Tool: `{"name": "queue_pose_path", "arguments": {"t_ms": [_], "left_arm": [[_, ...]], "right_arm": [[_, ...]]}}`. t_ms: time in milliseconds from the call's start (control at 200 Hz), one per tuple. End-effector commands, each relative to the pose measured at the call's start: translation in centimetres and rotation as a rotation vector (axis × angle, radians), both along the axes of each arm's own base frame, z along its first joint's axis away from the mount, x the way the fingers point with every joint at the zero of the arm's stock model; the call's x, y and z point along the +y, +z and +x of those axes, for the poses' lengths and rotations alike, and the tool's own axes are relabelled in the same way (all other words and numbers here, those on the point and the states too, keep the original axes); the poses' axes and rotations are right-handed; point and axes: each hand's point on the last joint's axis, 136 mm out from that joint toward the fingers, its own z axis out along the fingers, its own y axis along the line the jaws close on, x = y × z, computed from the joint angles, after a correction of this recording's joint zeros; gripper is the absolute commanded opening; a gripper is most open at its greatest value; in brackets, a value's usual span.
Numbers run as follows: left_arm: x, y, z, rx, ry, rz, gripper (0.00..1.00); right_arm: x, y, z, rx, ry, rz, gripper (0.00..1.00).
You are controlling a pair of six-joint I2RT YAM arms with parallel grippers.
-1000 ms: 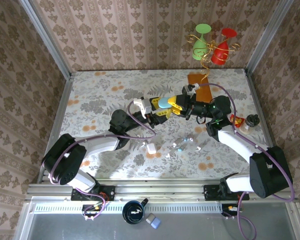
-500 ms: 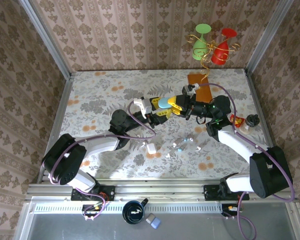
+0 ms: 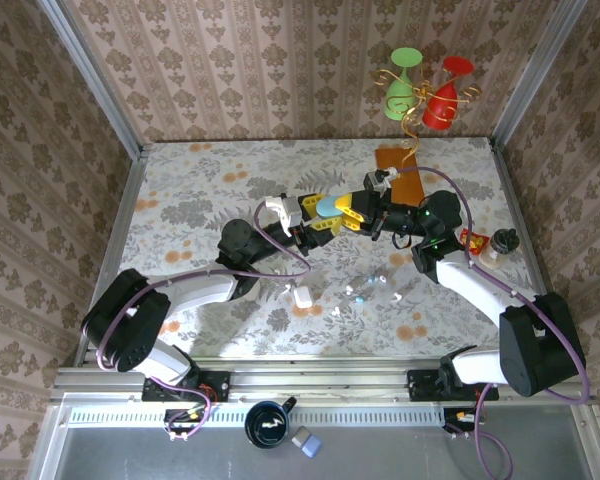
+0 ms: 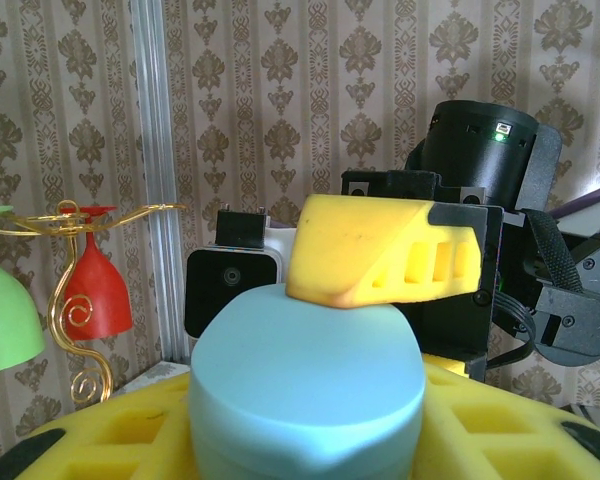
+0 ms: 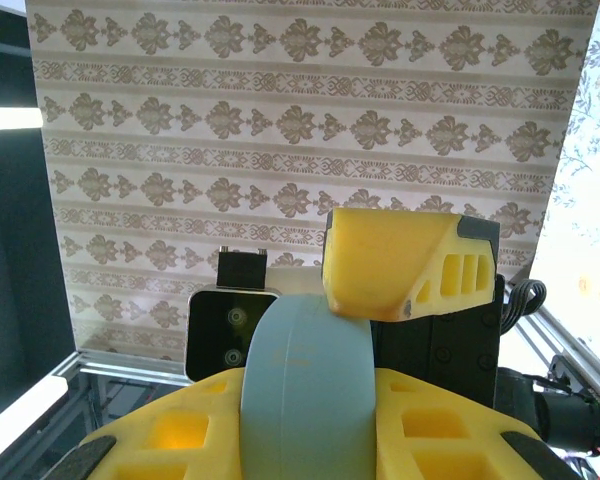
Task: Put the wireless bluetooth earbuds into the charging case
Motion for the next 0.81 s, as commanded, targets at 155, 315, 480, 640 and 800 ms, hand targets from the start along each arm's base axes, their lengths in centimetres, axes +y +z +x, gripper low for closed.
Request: {"name": "queue_pose_path", "arguments": {"t_ms": [155,315,480,640,800], "left_arm": [[-0.2,1.7,-1.1,-0.054,-0.033,-0.037,0.45],[-0.2,1.6,-1.0,-0.054,-0.029,-0.035,0.48],[-0.2,1.5,-1.0,-0.051,-0.028,-0.034,0.46],[-0.4,1.2,-0.8,-0.047,-0.031,-0.028,0.45],[-0.6,0.9,-0.7,-0.045,-0.031,-0.022,0.43]], "right_arm": [[-0.1,1.1,-0.6,-0.038,0.003,0.005,0.0],[-0.1,1.2,-0.6,-0.039,0.003,0.006,0.0],[-0.1,1.1,-0.6,-0.038,0.005,0.005,0.0],[-0.1,1.1,-0.5,-0.037,0.007,0.006,0.0],[-0.1,1.2,-0.6,-0.038,0.01,0.007,0.0]]}}
